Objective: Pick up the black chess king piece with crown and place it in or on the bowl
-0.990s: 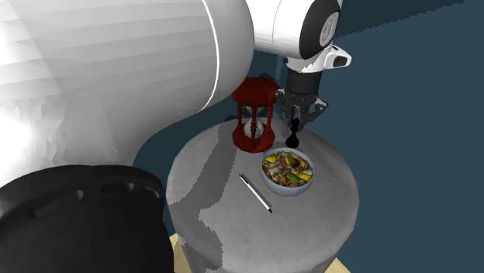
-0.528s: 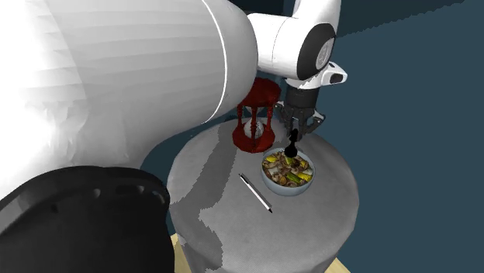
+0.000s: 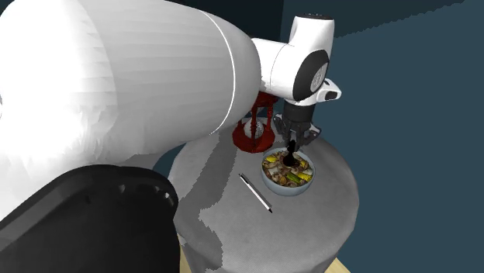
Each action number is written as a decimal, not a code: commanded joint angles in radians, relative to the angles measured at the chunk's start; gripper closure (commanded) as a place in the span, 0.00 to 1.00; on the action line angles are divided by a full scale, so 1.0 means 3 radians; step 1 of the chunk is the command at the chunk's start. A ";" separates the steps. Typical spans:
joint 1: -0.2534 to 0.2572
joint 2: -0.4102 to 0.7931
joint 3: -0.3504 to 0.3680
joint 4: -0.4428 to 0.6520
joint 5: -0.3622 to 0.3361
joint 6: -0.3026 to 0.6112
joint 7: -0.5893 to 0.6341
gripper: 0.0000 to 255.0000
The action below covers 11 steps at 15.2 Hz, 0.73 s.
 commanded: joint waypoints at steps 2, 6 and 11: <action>0.0000 0.0011 0.0000 -0.0088 -0.0002 0.0101 0.0004 1.00; 0.0000 0.0012 0.0000 -0.0088 -0.0002 0.0101 0.0004 1.00; 0.0001 0.0012 0.0000 -0.0088 -0.0002 0.0101 0.0004 0.00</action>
